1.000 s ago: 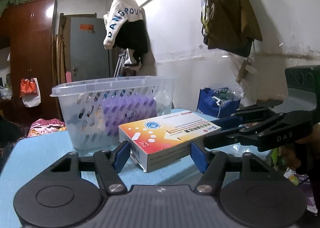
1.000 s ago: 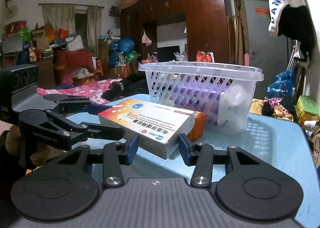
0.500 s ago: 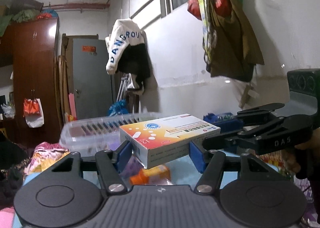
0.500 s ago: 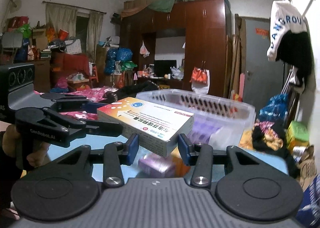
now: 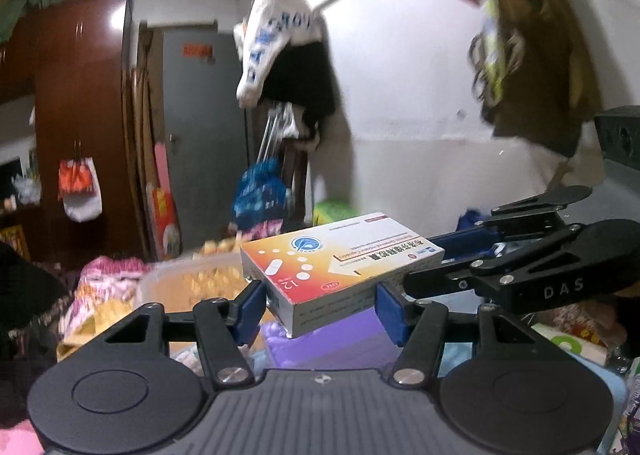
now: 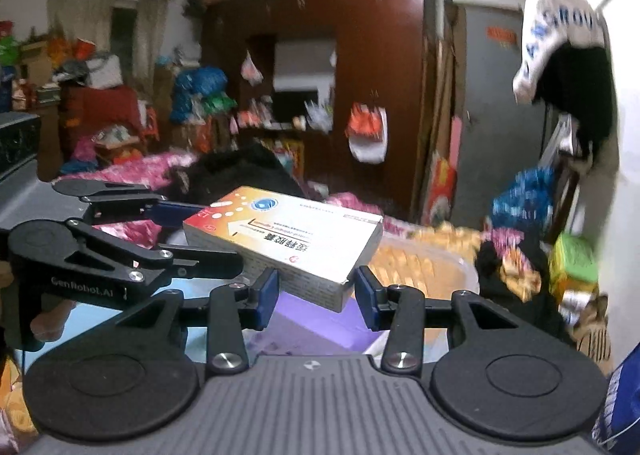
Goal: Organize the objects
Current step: 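Lower the medicine box into the basket and open both tools, then grasp the small purple box with the left tool while the right tool grasps the orange bottle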
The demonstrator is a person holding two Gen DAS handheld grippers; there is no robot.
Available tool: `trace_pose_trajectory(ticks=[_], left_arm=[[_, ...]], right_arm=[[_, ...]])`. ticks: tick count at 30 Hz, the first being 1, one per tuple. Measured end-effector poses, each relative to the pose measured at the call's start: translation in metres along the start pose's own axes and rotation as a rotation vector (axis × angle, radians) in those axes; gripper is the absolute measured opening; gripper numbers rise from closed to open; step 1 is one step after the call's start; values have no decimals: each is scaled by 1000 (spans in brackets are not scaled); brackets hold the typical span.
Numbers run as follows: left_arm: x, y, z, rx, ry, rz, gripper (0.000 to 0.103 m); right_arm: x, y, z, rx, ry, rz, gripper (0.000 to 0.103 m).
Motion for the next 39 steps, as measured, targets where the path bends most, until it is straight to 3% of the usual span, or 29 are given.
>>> trace_pose_trajectory(ticks=[4,13,16,17,18,20,21,23,27,31,36,37,39], left_arm=[[16,-5,-6,6,22,-34,63],[37,1,-11,-6,60,-55,63],[33,0,-8,8,74,-38,69],[28,1,-9,11,94,-20,75],[19,1,-10,12,114,9,80],[-3,1,-11,1,140,64,85],[-16,-1,-12,-21,135,82,89],[-40,-15,-10,-78,104,82,96],[-55,-76,10,-102,45,-29,98],[-35,-114,30,-75,36,-161,98],[-16,-124,42,-67,69,-222,97],[-11,-127,43,-62,84,-234,95],[-4,-132,44,-59,101,-261,70]], right_arm=[[24,-12,4,17,-1,-71,46],[31,-14,10,5,-40,-111,46],[31,-16,6,-13,-56,-123,48],[27,-16,6,-9,-59,-115,57],[23,-15,8,0,-66,-109,74],[7,-15,12,11,-110,-83,96],[-4,-15,13,14,-134,-59,101],[-31,-18,11,29,-157,-8,103],[-74,-46,-1,131,-101,58,103],[-64,-83,-12,208,-61,-12,103],[-32,-96,-7,290,-47,-114,103],[-30,-96,-8,303,-45,-111,103],[-27,-97,-14,314,-22,-109,103]])
Point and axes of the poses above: each gripper's, at about its wrist camera, not at the fingertips, and x roughly the way its jaws point, z to its right, y to its top, the point moved 5 cm from there along x, roughly the way its jaws point, and after that the axes turned 12 degrees about -x, right-handed, at the moved point
